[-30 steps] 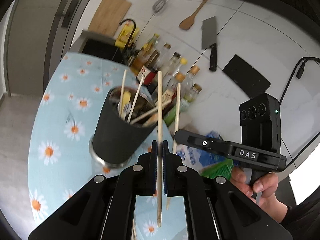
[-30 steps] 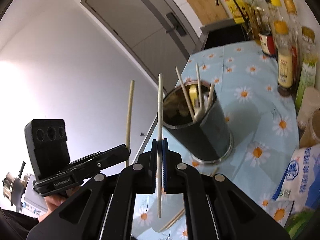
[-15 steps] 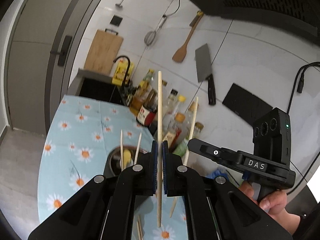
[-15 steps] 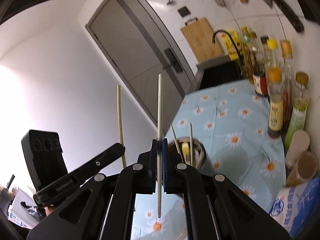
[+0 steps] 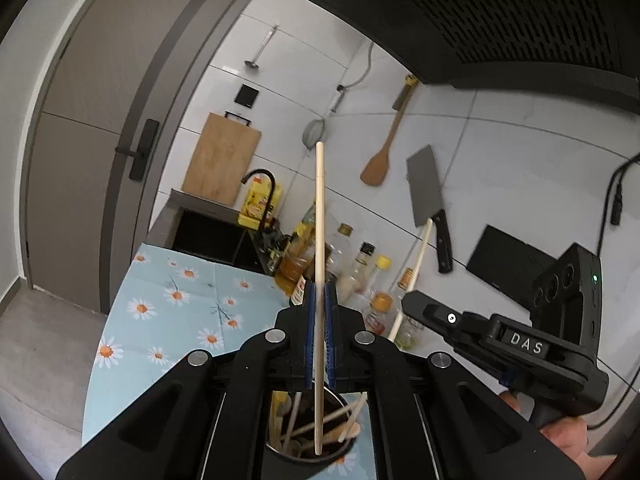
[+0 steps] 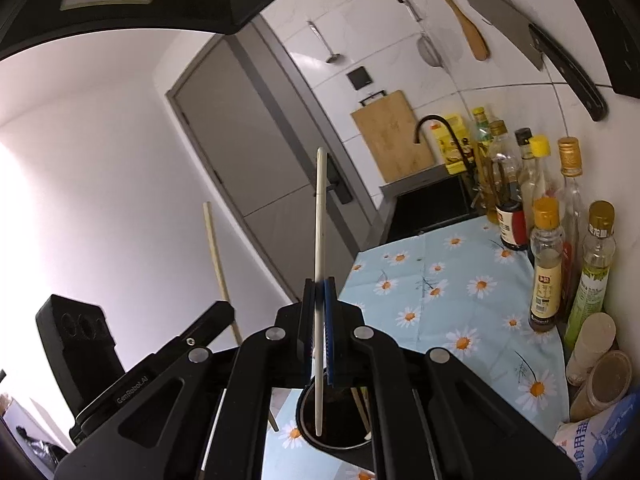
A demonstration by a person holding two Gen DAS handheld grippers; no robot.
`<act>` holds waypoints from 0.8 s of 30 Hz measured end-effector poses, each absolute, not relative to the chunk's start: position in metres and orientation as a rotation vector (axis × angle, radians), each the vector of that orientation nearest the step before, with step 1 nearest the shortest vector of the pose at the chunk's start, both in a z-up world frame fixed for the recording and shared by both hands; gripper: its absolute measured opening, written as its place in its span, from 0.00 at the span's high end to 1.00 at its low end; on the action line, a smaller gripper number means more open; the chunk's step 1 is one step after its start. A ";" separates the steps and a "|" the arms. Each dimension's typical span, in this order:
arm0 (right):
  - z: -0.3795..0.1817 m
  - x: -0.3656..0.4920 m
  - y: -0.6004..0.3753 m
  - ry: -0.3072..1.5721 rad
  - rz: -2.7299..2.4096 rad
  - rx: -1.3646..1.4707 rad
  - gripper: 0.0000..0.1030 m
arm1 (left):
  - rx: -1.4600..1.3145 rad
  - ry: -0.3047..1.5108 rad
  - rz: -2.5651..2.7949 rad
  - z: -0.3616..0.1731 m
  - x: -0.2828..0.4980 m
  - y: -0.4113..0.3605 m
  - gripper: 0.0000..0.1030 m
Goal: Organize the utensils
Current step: 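Lift both held chopsticks and carry them above the black holder cup, then lower both chopsticks into the holder cup and open both grippers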
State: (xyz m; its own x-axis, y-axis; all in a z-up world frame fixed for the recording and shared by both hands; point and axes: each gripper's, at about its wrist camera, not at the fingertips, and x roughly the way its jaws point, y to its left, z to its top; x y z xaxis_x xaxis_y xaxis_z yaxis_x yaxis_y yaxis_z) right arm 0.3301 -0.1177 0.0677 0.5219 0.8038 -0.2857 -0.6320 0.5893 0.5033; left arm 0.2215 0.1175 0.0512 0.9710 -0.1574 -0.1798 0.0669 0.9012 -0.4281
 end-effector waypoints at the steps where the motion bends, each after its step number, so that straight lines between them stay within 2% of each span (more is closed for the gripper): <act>1: 0.067 0.331 -0.117 0.523 0.876 0.358 0.95 | -0.440 0.212 -0.122 0.051 0.223 0.118 0.97; 8: 0.060 0.338 -0.111 0.522 0.849 0.357 0.95 | -0.411 0.181 -0.128 0.046 0.231 0.115 0.97; 24: 0.024 0.335 -0.089 0.598 0.823 0.276 0.95 | -0.398 0.277 -0.110 0.004 0.244 0.114 0.96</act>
